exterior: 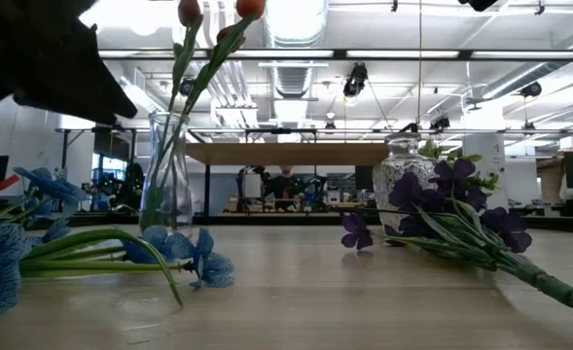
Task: Pick and place flowers into a vace then onto a shelf
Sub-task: Put the left transparent vase with the tulips on the shelf
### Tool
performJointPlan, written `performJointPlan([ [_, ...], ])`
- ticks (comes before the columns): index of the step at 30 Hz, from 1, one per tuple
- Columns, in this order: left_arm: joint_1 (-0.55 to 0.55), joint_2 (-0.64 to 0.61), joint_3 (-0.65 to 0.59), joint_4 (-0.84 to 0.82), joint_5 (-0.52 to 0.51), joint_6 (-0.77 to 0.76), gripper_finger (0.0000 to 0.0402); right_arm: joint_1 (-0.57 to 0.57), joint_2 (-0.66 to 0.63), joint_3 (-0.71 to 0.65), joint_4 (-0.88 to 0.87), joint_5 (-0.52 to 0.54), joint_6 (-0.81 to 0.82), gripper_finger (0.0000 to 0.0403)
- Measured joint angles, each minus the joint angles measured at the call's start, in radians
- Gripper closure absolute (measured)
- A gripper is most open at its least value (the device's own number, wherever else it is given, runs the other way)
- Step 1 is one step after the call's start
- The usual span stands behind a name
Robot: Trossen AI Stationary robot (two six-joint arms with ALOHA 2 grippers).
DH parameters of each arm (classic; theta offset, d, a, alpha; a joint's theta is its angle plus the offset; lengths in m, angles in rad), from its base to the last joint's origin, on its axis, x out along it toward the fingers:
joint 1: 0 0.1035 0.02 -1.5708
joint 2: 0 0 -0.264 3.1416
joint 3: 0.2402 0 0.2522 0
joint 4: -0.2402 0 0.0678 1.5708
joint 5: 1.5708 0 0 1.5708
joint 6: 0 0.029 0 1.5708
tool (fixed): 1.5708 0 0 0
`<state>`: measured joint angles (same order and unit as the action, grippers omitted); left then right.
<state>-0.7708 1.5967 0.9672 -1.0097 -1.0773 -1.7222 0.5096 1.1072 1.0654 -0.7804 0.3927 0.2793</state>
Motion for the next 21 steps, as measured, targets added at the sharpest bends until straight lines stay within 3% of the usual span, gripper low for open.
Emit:
performJointPlan([
  [9,0.074,0.000,-0.062,0.102,-0.033,0.000,0.0129,-0.002,0.000,-0.007,0.002,0.000,0.008,0.0346],
  [21,0.135,-0.001,-0.105,0.197,-0.067,0.009,0.0125,-0.002,0.000,-0.008,0.002,0.000,0.009,0.0346],
])
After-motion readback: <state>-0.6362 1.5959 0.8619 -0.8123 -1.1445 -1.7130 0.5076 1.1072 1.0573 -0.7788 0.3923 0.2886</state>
